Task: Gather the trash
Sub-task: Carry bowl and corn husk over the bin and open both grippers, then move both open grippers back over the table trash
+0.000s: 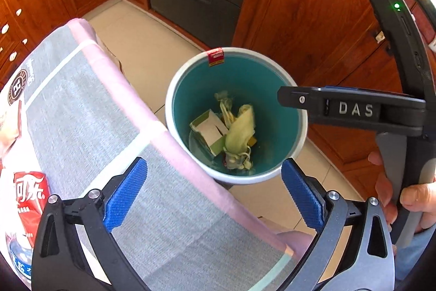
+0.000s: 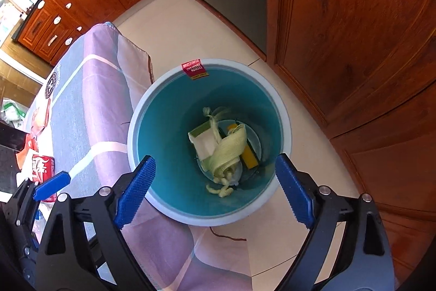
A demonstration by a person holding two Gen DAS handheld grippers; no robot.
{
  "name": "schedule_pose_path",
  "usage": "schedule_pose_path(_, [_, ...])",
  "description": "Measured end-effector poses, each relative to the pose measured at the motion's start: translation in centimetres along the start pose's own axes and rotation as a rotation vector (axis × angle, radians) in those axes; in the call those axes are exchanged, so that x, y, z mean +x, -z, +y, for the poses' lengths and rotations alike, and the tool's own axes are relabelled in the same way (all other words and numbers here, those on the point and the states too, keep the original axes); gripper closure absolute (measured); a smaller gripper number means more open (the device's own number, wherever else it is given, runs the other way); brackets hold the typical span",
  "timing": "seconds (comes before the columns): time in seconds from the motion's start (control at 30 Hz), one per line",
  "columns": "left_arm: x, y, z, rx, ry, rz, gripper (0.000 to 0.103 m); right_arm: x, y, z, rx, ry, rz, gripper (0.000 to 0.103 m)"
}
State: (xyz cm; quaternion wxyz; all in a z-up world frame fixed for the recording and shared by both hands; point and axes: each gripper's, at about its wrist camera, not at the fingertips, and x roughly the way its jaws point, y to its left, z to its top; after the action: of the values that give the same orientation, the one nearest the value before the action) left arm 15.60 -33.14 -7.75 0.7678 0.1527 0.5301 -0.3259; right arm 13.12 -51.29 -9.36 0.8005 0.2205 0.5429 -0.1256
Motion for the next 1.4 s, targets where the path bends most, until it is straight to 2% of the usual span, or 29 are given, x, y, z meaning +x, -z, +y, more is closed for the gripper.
schedule_pose_path(0.13, [-0.8,0.5,0.5,-0.012,0.007,-0.01,0.004,-0.2,0.5,0.5,0.002,0.014,0.005,0.013])
schedule_pose_path(0.4, [-2.6,2.3,2.1,-0.047,0.005,-0.032,0.004,-1.0,1.5,2.8,-0.026,0.029,0.009,0.013])
schedule_pose_path(0.73, [-6.7,6.9,6.3,-0.126,-0.04,-0.072,0.004,-2.8,4.0,8.7,-0.121,0.016,-0.005,0.013])
schedule_pose_path(1.1, [-12.2,13.6,14.9,-0.268,-0.128,-0.126,0.004,-3.1,7.4,17.6,-0.261,0.006,0.018,0.013])
schedule_pose_path(1.4, [-16.0,19.9,25.1,-0.45,-0.236,-0.164,0.004,-2.3,9.9,25.3,-0.395,0.008,0.049,0.013])
